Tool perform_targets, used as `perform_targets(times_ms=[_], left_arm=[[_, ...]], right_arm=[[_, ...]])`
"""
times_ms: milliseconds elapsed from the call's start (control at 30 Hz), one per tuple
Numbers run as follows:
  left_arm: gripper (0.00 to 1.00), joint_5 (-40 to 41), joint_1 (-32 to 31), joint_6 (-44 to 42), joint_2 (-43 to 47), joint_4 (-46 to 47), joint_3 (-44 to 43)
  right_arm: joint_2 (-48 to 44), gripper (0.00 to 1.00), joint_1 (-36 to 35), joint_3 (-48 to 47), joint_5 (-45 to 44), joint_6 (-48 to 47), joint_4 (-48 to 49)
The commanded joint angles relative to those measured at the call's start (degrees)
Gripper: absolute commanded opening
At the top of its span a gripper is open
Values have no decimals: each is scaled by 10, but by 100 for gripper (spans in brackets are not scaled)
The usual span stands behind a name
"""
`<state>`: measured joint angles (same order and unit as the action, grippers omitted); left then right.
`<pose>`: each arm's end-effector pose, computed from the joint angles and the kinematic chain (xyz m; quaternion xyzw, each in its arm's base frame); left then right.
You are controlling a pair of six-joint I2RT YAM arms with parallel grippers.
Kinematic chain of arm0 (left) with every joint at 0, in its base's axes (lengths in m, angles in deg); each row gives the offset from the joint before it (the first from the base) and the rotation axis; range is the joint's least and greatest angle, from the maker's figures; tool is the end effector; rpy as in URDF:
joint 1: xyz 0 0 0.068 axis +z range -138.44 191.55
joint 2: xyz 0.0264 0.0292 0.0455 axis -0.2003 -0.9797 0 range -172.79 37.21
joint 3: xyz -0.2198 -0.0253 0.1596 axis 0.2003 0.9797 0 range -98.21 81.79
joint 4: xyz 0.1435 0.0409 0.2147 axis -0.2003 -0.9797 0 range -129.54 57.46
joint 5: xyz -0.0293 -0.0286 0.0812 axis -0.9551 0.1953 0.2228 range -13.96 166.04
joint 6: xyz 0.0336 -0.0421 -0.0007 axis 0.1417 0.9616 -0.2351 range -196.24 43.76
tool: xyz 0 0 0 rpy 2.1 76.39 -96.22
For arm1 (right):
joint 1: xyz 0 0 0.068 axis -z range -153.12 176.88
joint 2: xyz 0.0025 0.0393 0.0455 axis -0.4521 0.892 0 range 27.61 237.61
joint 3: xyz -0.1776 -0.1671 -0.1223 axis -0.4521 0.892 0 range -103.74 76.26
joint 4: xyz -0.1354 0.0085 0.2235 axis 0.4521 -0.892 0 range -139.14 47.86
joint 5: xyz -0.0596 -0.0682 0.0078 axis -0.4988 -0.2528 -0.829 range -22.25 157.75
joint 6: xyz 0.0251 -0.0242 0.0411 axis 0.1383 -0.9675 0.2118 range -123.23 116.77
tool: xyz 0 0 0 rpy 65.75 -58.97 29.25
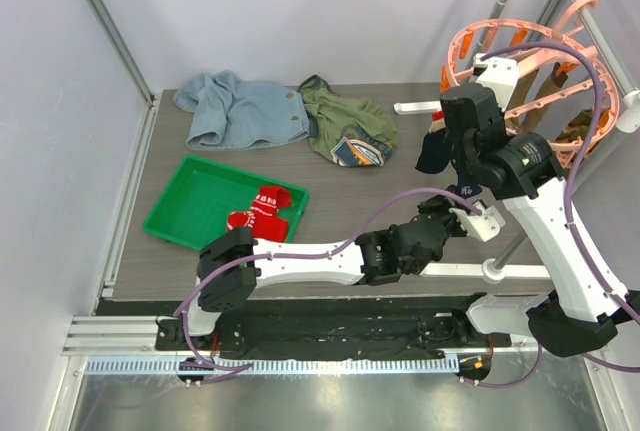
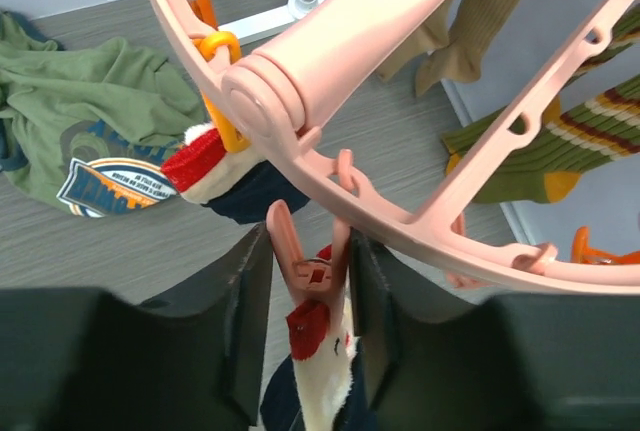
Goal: Remove the socks clipped to the hanger
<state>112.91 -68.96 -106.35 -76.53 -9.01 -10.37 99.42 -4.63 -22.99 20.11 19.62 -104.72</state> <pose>0.0999 -0.4685 0.3244 0.4127 0.5622 -0.0917 0.7108 0.1907 0.0861 0.4740 0.1242 0.8237 -0.1264 0.5386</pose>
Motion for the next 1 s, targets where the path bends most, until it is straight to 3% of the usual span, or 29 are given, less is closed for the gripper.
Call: perform_targets(times_ms=[0, 133, 367, 567, 667, 833, 967], left_arm=[[0, 5, -4, -3, 15, 30, -20], [0, 8, -5, -7, 11, 31, -23], [0, 30, -4, 17, 20, 0, -16], [0, 15, 12, 119, 100, -37, 81], [0, 23, 22, 177, 134, -54, 140], [0, 22, 71, 342, 234, -124, 226], [0, -6, 133, 457, 300, -238, 251]], right_arm=[[-3, 33, -3, -2, -50, -5, 35], [-6, 1, -4, -3, -49, -11, 40], [-30, 1, -4, -4, -17, -21, 56], [-53, 2, -3, 3, 9, -16, 65], [-58, 6, -3, 2, 36, -11, 65], [-81, 33, -4, 26, 88, -6, 80], [-95, 54, -4, 37, 118, -11, 83]])
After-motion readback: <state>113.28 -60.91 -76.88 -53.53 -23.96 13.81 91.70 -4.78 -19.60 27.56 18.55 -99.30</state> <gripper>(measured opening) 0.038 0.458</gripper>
